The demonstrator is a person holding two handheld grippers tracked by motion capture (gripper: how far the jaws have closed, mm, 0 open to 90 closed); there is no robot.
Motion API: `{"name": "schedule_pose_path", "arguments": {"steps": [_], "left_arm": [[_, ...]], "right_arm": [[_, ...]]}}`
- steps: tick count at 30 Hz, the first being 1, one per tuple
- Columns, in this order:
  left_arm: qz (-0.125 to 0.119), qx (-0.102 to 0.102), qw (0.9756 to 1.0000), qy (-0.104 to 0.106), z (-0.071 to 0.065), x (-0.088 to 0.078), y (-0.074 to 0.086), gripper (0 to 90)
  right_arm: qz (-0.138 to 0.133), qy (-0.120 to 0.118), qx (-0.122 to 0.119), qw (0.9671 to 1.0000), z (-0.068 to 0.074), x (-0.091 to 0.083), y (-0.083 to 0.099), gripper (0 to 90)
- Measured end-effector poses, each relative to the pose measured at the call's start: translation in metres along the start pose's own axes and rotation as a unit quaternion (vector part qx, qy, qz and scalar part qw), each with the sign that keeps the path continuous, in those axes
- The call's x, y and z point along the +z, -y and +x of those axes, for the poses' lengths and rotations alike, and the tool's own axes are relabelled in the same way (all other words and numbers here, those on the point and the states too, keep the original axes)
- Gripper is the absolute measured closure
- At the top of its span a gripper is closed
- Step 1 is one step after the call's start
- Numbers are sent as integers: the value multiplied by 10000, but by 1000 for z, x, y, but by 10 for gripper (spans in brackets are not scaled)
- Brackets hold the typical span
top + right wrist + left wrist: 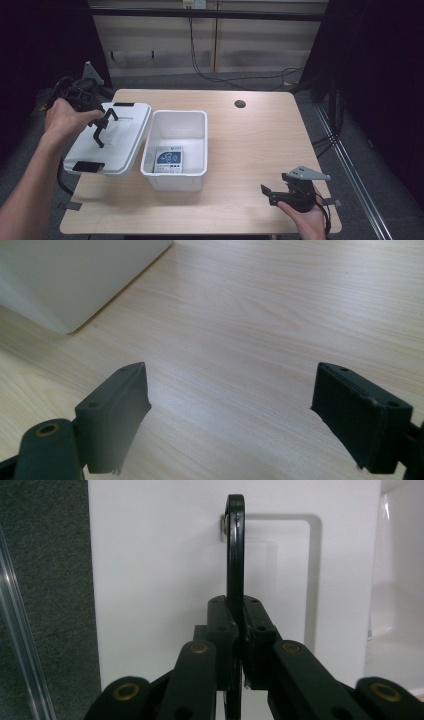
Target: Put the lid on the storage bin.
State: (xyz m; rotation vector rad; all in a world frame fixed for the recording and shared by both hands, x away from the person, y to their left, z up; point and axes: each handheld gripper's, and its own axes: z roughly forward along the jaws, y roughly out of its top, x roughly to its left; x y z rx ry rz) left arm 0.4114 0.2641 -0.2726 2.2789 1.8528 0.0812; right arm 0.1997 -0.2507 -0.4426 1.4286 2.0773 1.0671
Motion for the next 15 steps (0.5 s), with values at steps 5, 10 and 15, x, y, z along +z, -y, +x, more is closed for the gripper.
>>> {"name": "schedule_pose_path", "arguments": {"steps": [5, 10, 15], "left_arm": [[4, 58, 10000, 31, -4, -3, -1, 847], [10, 96, 9999, 105, -9, -4, -3, 847], [7, 193, 9998, 55, -16, -7, -5, 847]], "right_arm": [[14, -1, 10, 10000, 0, 0, 0, 146], [17, -4, 12, 10000, 0, 0, 0, 146], [18, -2, 18, 10000, 0, 0, 0, 146]]}}
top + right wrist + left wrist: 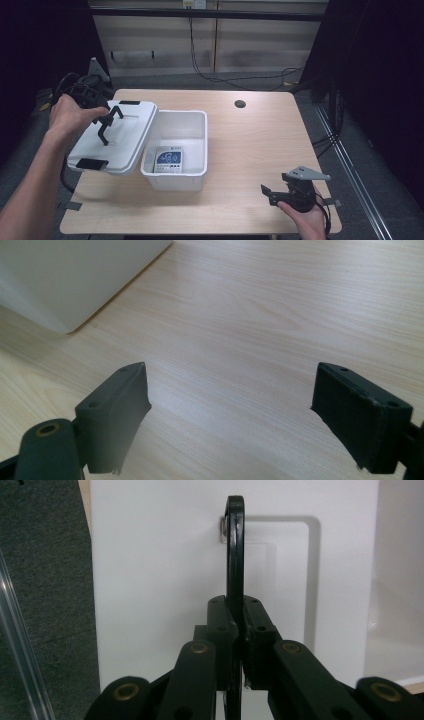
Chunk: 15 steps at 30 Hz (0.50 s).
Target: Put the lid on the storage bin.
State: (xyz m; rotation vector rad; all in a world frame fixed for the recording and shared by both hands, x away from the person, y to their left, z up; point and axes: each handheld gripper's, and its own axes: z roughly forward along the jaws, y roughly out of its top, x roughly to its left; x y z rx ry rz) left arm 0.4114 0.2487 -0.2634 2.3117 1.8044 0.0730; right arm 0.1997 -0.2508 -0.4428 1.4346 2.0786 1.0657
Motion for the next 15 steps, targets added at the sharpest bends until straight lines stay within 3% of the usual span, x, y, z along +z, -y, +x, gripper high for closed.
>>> {"name": "schedule_pose_path", "arguments": {"steps": [15], "left_arm": [[-45, 244, 9997, 80, -27, -5, -6, 847]], "right_arm": [[11, 8, -15, 10000, 0, 0, 0, 146]]}}
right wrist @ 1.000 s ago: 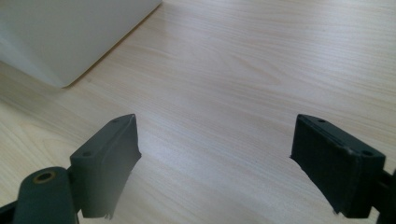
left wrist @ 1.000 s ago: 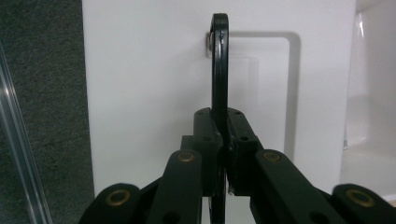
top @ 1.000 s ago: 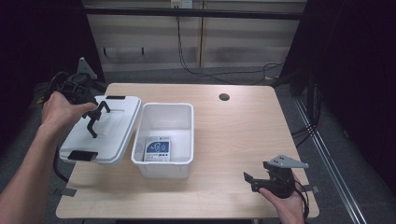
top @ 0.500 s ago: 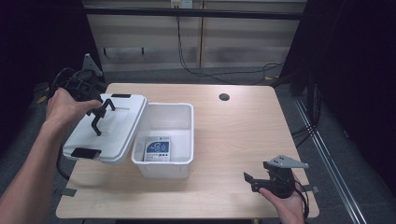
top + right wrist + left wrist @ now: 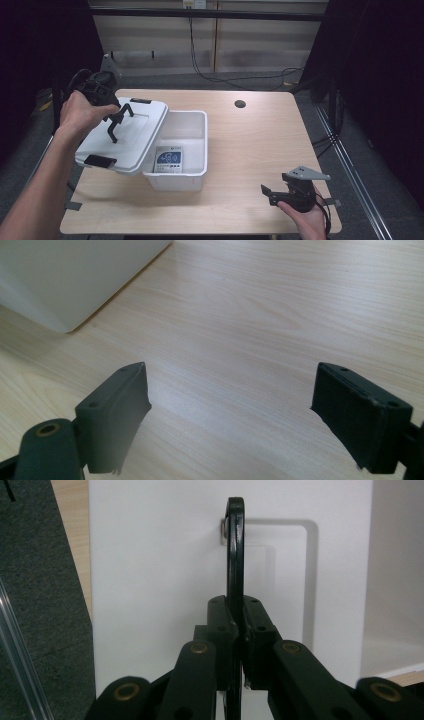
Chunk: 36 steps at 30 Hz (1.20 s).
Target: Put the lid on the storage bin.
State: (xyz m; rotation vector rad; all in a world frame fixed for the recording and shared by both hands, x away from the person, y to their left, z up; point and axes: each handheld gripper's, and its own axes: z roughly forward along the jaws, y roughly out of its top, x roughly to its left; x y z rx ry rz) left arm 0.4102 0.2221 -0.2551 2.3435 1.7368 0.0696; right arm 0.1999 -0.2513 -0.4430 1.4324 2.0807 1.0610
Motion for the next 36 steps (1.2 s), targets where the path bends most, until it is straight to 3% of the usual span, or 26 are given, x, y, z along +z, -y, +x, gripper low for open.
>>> {"name": "schedule_pose_path", "arguments": {"steps": [5, 11, 18, 21, 24, 27, 29, 36], "left_arm": [[-11, 63, 9999, -97, -10, -2, -2, 847], [48, 274, 9995, -125, -26, 0, -6, 847], [62, 282, 9996, -13, -40, 6, -10, 847], [82, 285, 9995, -56, -47, 7, -11, 848], [52, 147, 9999, 68, -53, 9, -13, 848], [61, 59, 9999, 63, -56, 10, -15, 848], [38, -118, 9999, -13, -60, 12, -17, 848], [48, -426, 9991, 63, -67, 13, -20, 847]], "right_arm": [[4, -8, 1, 10000, 0, 0, 0, 146], [14, -6, 9, 10000, 0, 0, 0, 146], [24, -15, -2, 10000, 0, 0, 0, 147], [18, -31, -11, 10000, 0, 1, 0, 148], [69, -66, -30, 10000, 1, 1, 0, 150], [86, -81, -12, 9999, 1, 1, 0, 150], [80, -77, -10, 9999, 1, 1, 0, 150], [103, -95, -12, 9999, 1, 1, 0, 150]]}}
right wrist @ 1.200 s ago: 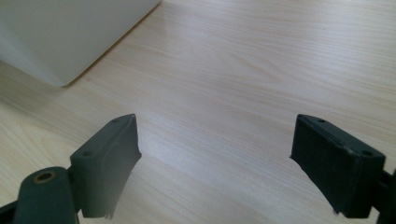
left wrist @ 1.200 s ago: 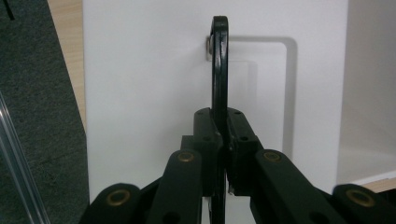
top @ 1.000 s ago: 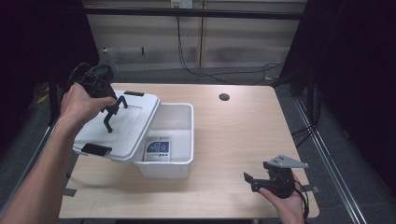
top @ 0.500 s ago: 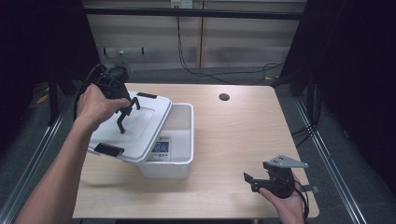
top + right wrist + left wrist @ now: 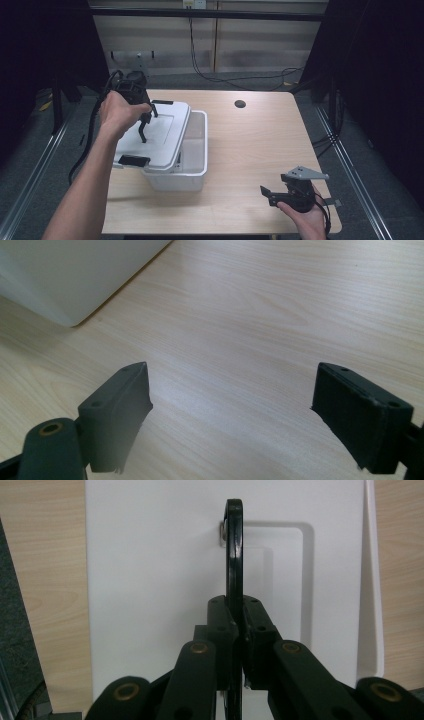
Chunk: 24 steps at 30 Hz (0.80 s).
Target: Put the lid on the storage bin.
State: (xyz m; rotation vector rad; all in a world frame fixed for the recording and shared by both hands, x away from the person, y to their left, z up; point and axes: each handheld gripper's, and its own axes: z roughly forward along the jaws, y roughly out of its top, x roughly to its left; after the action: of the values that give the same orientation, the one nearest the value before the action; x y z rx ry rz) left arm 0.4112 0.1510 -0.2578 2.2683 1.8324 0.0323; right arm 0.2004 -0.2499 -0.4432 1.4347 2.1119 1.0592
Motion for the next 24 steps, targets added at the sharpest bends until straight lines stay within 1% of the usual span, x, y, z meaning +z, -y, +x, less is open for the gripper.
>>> {"name": "schedule_pose_path", "arguments": {"steps": [1, 2, 3, 4, 5, 6, 7, 8, 9, 11, 13, 15, 16, 19, 20, 21, 22, 24], "left_arm": [[0, 0, 10000, 0, 0, 0, 0, 847], [-20, -112, 9999, 26, -1, -2, 0, 847], [-20, -112, 9999, 26, -1, -2, 0, 847], [-2, -232, 9997, -32, -3, 0, 0, 847], [-2, -232, 9997, -32, -3, 0, 0, 848], [-7, -301, 9995, -87, -6, 3, 0, 848], [-25, -341, 9994, -88, -7, 4, 1, 847], [-90, -401, 9991, -68, -9, 4, 1, 848], [-244, -456, 9986, -76, -14, 4, 0, 848], [-235, -463, 9986, -68, -16, 6, -1, 848], [-293, -537, 9981, 6, -18, 6, 0, 848], [-350, -574, 9977, 10, -19, 7, 0, 848], [-300, -625, 9976, 27, -21, 8, 0, 849], [-299, -696, 9971, 21, -24, 11, 0, 849], [-282, -662, 9974, 34, -24, 13, 0, 848], [-305, -672, 9972, 79, -24, 12, 0, 848], [-349, -749, 9966, 75, -26, 13, 0, 848], [-332, -743, 9966, 90, -27, 14, 0, 848]], "right_arm": [[0, 0, 0, 10000, 0, 0, 0, 150], [12, -16, 10, 10000, 0, 0, 0, 150], [12, -16, 10, 10000, 0, 0, 0, 150], [21, -24, 19, 10000, 0, 0, 0, 150], [21, -24, 19, 10000, 0, 0, 0, 150], [26, -27, 27, 10000, 0, 0, 0, 150], [24, -42, 25, 10000, 0, 0, 0, 150], [24, -40, 19, 10000, 0, 0, 0, 150], [33, -47, 33, 10000, 0, 0, 0, 150], [35, -44, 32, 10000, 0, 0, 0, 150], [32, -48, 36, 10000, -1, 0, 0, 150], [37, -56, 47, 10000, -1, 0, 0, 150], [45, -69, 51, 10000, -1, 0, 0, 150], [62, -82, 64, 9999, -1, 0, 0, 150], [66, -85, 68, 9999, -1, 0, 0, 150], [68, -87, 73, 9999, -1, 0, 0, 150], [68, -92, 84, 9999, -1, 0, 0, 150], [75, -88, 106, 9999, -1, 0, 0, 150]]}}
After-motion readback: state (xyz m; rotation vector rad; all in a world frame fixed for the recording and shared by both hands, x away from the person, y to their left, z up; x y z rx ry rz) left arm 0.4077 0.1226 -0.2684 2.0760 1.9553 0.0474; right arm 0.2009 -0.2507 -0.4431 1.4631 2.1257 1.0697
